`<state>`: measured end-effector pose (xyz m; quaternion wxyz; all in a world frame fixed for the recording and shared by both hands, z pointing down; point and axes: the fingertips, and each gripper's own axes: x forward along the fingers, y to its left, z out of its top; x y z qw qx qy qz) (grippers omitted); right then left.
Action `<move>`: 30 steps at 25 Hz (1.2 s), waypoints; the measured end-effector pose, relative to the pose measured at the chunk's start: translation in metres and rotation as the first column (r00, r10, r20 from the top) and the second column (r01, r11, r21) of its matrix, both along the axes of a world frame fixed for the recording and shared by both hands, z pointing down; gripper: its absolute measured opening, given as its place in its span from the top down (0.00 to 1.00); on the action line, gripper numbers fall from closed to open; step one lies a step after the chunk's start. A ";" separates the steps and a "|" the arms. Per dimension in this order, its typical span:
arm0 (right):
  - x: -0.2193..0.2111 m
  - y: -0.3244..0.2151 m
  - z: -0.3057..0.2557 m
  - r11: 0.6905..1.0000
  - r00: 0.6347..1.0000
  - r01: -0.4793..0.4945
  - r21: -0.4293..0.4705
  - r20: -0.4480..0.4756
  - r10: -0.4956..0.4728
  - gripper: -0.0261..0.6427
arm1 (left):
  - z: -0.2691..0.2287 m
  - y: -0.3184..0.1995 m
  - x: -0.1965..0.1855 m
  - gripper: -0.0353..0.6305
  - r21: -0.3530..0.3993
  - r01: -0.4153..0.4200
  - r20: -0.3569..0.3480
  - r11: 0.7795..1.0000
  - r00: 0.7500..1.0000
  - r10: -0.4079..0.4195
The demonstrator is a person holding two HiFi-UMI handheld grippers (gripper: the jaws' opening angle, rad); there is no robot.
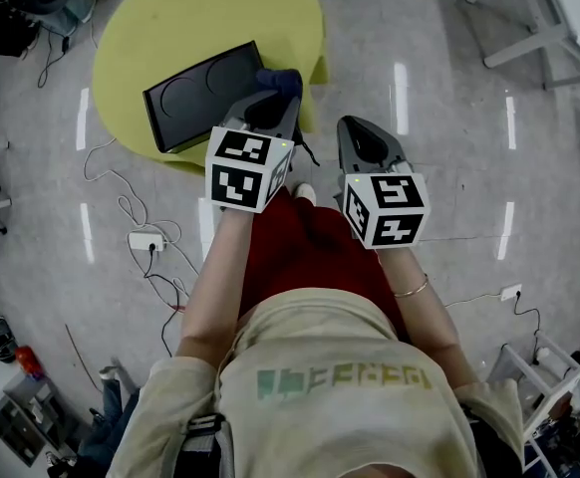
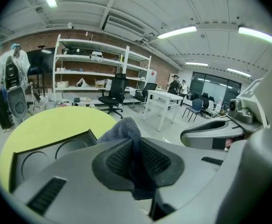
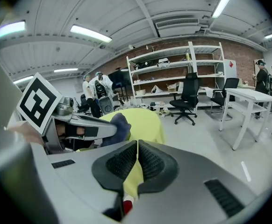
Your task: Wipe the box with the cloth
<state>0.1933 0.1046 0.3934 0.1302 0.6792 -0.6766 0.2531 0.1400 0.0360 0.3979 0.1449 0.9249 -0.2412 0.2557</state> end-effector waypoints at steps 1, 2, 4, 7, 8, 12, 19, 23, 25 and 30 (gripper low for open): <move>0.002 0.001 -0.004 1.000 1.000 0.000 0.010 -0.002 0.000 0.90 | -0.006 0.001 0.003 0.86 0.008 0.003 -0.022 1.000 1.000 -0.002; 0.005 0.001 -0.007 1.000 1.000 0.000 0.021 -0.004 0.000 0.90 | -0.011 0.002 0.005 0.86 0.014 0.007 -0.046 1.000 0.999 -0.006; 0.010 0.002 -0.015 0.999 1.000 0.002 0.047 -0.008 -0.002 0.90 | -0.024 0.003 0.009 0.86 0.031 0.020 -0.095 0.999 0.995 -0.017; 0.016 -0.002 -0.032 0.995 1.000 0.013 0.104 -0.012 -0.011 0.90 | -0.046 0.002 0.007 0.86 0.086 0.057 -0.161 0.995 0.986 -0.042; 0.018 -0.003 -0.039 0.992 1.000 0.018 0.123 -0.012 -0.016 0.90 | -0.054 0.003 0.005 0.86 0.107 0.071 -0.178 0.992 0.983 -0.051; 0.018 0.000 -0.068 0.982 0.999 0.033 0.187 0.000 -0.033 0.90 | -0.083 0.013 -0.010 0.86 0.162 0.122 -0.226 0.979 0.970 -0.084; -0.004 -0.024 -0.104 0.951 0.992 0.123 0.283 0.000 -0.128 0.90 | -0.121 0.000 -0.055 0.86 0.234 0.244 -0.256 0.941 0.949 -0.183; -0.022 -0.027 -0.116 0.939 0.985 0.169 0.300 -0.009 -0.174 0.90 | -0.137 0.002 -0.083 0.86 0.240 0.309 -0.272 0.920 0.931 -0.242; -0.034 -0.031 -0.123 0.929 0.980 0.194 0.317 -0.017 -0.199 0.90 | -0.145 0.001 -0.100 0.86 0.254 0.343 -0.281 0.905 0.921 -0.270; -0.061 -0.031 -0.136 0.899 0.967 0.249 0.360 -0.034 -0.254 0.90 | -0.151 0.008 -0.141 0.86 0.276 0.405 -0.284 0.872 0.901 -0.328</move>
